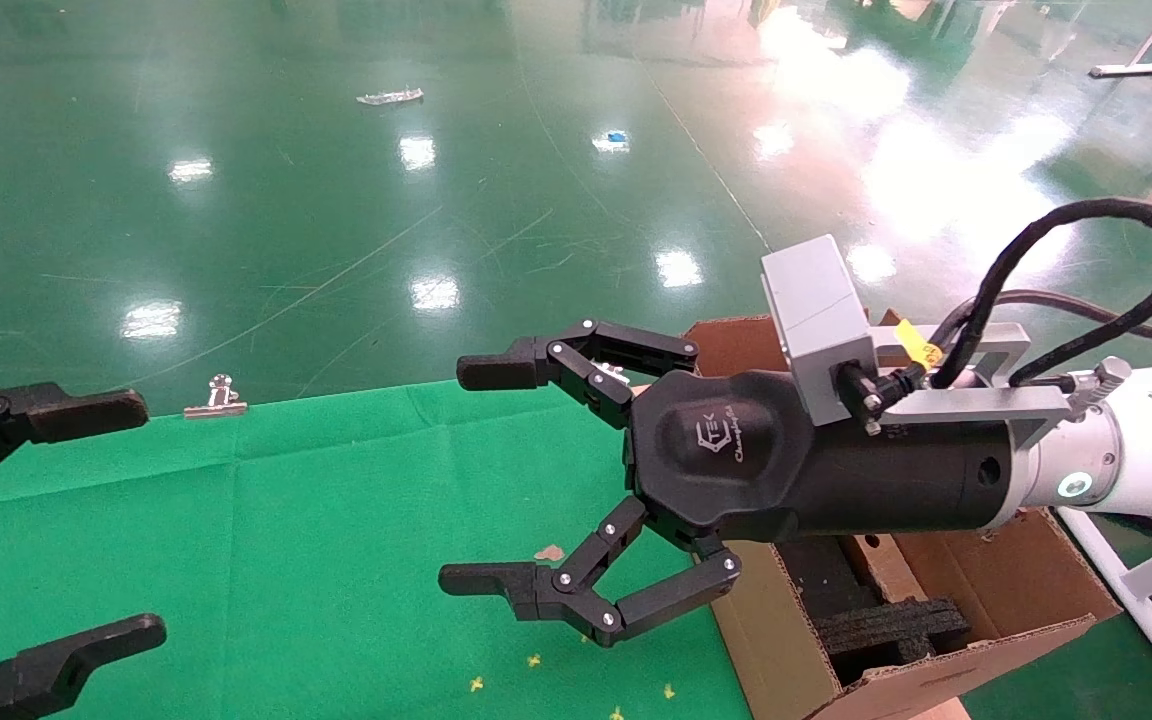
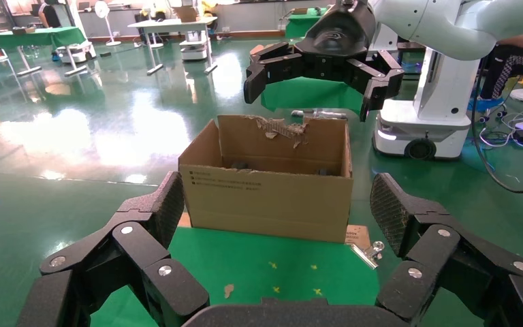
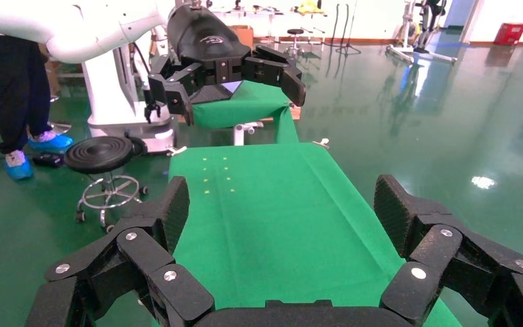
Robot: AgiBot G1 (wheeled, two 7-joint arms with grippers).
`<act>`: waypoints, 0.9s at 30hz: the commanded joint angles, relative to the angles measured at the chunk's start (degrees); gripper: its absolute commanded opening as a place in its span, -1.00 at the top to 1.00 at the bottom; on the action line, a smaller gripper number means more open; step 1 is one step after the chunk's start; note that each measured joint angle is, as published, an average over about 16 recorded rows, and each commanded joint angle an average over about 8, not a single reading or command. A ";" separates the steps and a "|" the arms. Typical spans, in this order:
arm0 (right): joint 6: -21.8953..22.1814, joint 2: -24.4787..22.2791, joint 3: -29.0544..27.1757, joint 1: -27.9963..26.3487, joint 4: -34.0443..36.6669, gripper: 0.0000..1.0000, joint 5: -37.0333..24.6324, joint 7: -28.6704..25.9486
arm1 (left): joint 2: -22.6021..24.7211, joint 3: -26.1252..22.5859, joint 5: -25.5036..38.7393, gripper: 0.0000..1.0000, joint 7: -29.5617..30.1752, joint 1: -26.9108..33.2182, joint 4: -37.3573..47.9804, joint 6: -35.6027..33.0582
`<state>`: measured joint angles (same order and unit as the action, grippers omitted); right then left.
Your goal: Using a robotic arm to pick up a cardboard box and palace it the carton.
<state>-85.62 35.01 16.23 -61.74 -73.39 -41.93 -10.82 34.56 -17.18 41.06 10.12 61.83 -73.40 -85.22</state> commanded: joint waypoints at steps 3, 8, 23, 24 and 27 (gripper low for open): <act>0.00 0.00 0.01 -0.01 0.01 -1.00 -0.01 0.00 | 0.00 0.00 0.00 -1.00 0.00 0.00 0.00 0.00; 0.00 0.00 0.02 -0.03 0.02 -1.00 -0.01 0.00 | 0.00 0.00 0.00 -1.00 0.00 0.00 0.00 0.00; 0.00 0.00 0.02 -0.05 0.02 -1.00 -0.01 0.00 | 0.00 0.00 0.00 -1.00 0.00 0.00 0.00 0.00; 0.00 0.00 0.02 -0.05 0.02 -1.00 -0.01 0.00 | 0.00 0.00 0.00 -1.00 0.00 0.00 0.00 0.00; 0.00 0.00 0.02 -0.05 0.02 -1.00 -0.01 0.00 | 0.00 0.00 0.00 -1.00 0.00 0.00 0.00 0.00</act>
<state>-85.62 35.02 16.25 -61.78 -73.37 -41.94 -10.82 34.56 -17.18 41.06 10.12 61.84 -73.40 -85.22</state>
